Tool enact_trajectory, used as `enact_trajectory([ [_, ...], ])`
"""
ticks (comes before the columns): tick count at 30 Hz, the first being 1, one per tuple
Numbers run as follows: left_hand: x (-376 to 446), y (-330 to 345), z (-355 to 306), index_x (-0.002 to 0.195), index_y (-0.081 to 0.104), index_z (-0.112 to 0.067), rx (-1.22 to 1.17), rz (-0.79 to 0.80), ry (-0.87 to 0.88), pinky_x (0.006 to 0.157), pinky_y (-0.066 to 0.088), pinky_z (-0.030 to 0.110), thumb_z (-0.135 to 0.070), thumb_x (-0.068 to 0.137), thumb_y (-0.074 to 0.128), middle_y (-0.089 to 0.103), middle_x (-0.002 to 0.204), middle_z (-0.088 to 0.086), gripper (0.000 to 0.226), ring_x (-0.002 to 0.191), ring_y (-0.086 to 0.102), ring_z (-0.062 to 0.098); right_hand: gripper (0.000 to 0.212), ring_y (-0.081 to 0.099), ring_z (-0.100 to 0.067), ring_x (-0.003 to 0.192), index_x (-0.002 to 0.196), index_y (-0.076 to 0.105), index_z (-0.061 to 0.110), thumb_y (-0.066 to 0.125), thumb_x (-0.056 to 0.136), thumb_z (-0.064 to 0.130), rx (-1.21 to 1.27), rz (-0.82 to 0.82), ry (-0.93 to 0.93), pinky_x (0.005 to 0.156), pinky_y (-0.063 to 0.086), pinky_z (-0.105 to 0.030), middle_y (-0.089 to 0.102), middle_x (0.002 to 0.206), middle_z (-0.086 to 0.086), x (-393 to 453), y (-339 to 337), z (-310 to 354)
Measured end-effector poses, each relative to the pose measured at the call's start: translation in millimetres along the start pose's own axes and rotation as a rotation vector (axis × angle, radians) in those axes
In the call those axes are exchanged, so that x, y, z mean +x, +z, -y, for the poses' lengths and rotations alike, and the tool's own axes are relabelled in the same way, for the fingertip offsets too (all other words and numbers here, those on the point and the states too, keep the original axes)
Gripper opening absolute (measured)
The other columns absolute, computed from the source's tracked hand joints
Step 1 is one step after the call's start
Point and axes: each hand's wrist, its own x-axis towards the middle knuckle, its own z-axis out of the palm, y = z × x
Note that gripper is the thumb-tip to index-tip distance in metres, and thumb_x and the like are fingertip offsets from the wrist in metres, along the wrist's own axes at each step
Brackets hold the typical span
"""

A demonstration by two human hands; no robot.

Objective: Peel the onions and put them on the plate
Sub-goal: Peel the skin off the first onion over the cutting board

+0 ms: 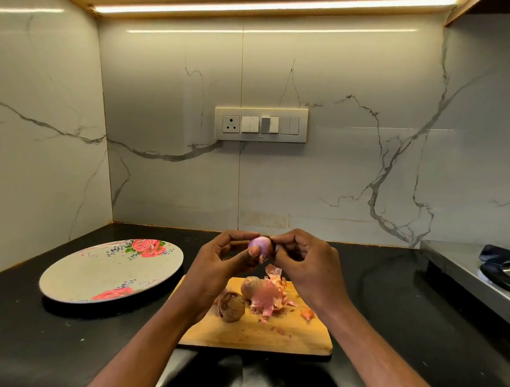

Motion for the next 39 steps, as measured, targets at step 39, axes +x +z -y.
enact_trajectory([
  [39,-0.7,1.1,-1.0,0.116,0.068,-0.022,-0.050,-0.025,-0.036,0.084,0.059,0.031,-0.034,0.075,0.075,0.072,0.112,0.003,0.043,0.102,0.071,0.018,0.013,0.070,-0.005,0.088,0.102,0.076,0.021,0.072,0.091,0.026,0.105,0.060,0.093,0.074,0.059,-0.020,0.075,0.092,0.009,0.2,-0.7,1.9],
])
